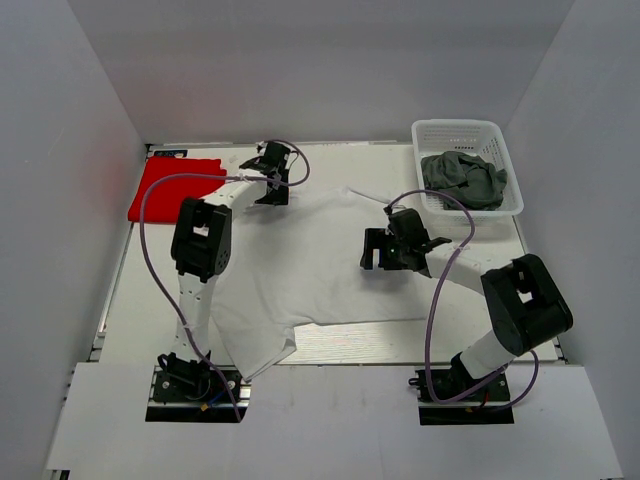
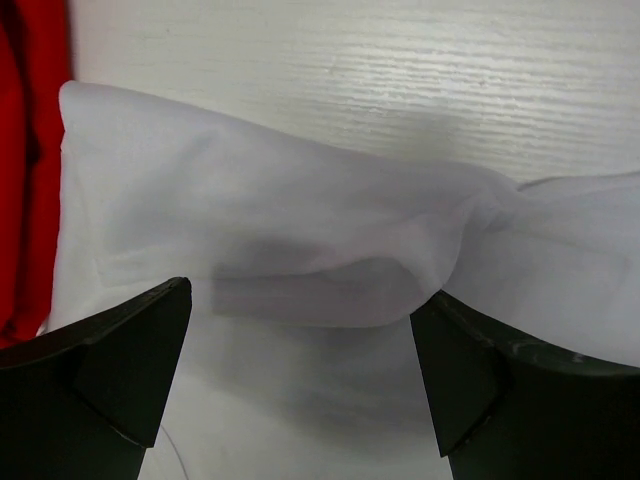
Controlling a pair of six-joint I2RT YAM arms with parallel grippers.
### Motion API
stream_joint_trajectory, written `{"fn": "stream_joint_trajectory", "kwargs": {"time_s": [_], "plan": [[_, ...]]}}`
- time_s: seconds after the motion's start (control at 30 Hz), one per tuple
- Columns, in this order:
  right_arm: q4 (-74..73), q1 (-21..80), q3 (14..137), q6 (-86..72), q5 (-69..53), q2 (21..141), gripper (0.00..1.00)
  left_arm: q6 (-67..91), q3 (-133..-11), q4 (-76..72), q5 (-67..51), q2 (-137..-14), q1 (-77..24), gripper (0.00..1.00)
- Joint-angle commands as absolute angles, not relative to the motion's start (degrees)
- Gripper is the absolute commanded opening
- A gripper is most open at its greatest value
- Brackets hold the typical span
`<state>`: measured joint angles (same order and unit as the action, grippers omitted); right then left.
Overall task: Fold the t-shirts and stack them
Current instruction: Flatten out the tshirt
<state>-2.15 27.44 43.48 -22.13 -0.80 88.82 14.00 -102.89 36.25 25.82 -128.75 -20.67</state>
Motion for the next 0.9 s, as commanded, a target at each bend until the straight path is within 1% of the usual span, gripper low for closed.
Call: {"fn": "stream_joint_trajectory", "kwargs": {"time_s": [0.0,0.07,0.27,0.33,0.43,0.53,0.63,0.7,0.77,0.83,0.87], "plan": [[-4.48,27.25,41.84,-22.68,3.33,89.21,0.90,15.29,-107.21,37.18,30.84,-128.06,-19.78,1.00],[-4.92,27.16,41.40,-22.50,3.69,89.21,0.90,15.82,-108.71,37.88,30.85,-129.55,-19.17,1.00],[-7.64,27.16,43.15,-20.83,7.12,91.40,0.90,14.24,-114.24,36.65,37.17,-133.23,-17.32,1.00],[-7.91,26.98,43.33,-20.92,7.82,91.84,0.90,10.22,-114.96,33.34,37.18,-134.12,-16.79,1.00],[-8.53,26.54,43.42,-21.01,8.70,91.67,0.90,2.50,-115.75,26.41,35.08,-135.26,-16.26,1.00],[-8.79,26.19,43.59,-20.66,9.05,91.93,0.90,-3.31,-119.78,22.87,30.60,-138.32,-16.26,1.00],[-9.32,25.84,43.94,-20.39,8.53,92.37,0.90,-7.55,-122.86,18.38,29.79,-140.44,-16.26,1.00],[-9.75,25.49,43.86,-20.48,8.53,92.29,0.90,-8.88,-127.86,19.15,27.96,-143.08,-16.26,1.00],[-9.84,25.58,43.51,-20.48,8.88,92.02,0.90,-6.79,-133.12,24.83,27.25,-143.70,-16.26,1.00],[-10.10,25.31,43.68,-20.48,9.14,91.85,0.90,-3.36,-133.86,29.07,24.54,-141.17,-16.26,1.00],[-10.28,25.14,43.94,-20.65,9.23,92.02,0.90,-0.12,-129.68,30.14,21.30,-138.80,-16.26,1.00]]}}
